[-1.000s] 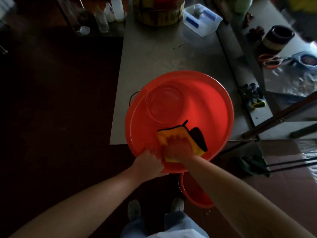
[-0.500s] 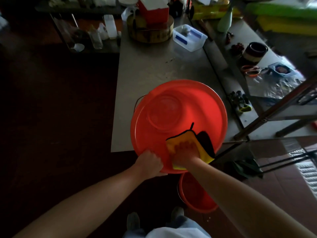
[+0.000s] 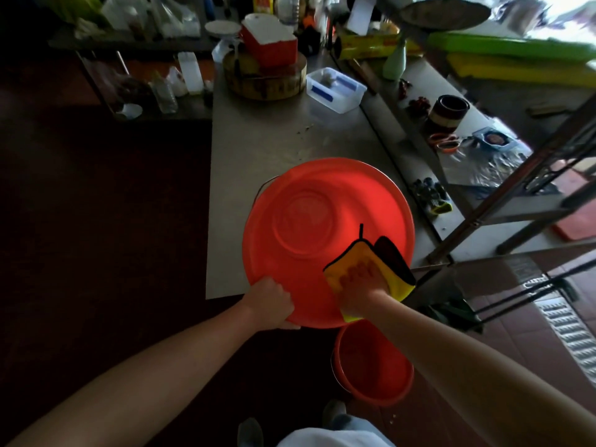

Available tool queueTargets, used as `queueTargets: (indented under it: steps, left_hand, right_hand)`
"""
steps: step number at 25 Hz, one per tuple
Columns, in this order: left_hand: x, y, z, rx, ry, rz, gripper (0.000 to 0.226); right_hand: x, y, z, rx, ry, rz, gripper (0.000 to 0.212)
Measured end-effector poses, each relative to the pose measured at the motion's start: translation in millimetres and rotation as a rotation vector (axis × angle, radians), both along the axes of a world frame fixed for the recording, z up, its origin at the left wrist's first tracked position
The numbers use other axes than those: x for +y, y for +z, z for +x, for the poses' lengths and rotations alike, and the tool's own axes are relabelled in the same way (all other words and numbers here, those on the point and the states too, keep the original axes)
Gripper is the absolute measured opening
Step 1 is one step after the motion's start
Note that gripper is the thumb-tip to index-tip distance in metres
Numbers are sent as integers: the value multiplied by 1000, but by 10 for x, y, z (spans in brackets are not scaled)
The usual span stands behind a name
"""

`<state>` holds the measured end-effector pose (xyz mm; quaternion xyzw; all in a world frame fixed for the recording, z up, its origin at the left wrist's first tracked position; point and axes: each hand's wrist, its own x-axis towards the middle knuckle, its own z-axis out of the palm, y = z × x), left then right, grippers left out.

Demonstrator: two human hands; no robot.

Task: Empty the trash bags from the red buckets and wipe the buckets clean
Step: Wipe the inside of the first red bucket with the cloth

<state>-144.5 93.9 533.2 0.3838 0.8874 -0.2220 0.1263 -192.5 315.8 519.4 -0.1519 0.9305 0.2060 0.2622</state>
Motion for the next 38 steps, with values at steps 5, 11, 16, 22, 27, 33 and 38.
queueTargets:
  steps: [5, 11, 16, 22, 27, 33, 38]
  left_hand:
    - [-136, 93, -43, -13, 22, -57, 74]
    - [-310, 210, -177, 0, 69, -87, 81]
    - [-563, 346, -393, 9, 84, -121, 68]
    - [-357, 315, -287, -5, 185, -169, 76]
    - [20, -176, 69, -3, 310, 191, 79]
    - [79, -196, 84, 22, 179, 123, 70]
    - [237, -177, 87, -46, 133, 101, 70]
  right_hand:
    - [-315, 160, 221, -228, 45, -197, 99]
    - [-172, 369, 26, -219, 327, -129, 114]
    - [-174, 316, -7, -159, 378, -111, 98]
    - [-192, 274, 133, -87, 392, -143, 87]
    - [-204, 169, 182, -86, 338, -199, 88]
    - [-28, 132, 26, -150, 224, -155, 99]
    - [-68, -215, -102, -89, 113, -148, 64]
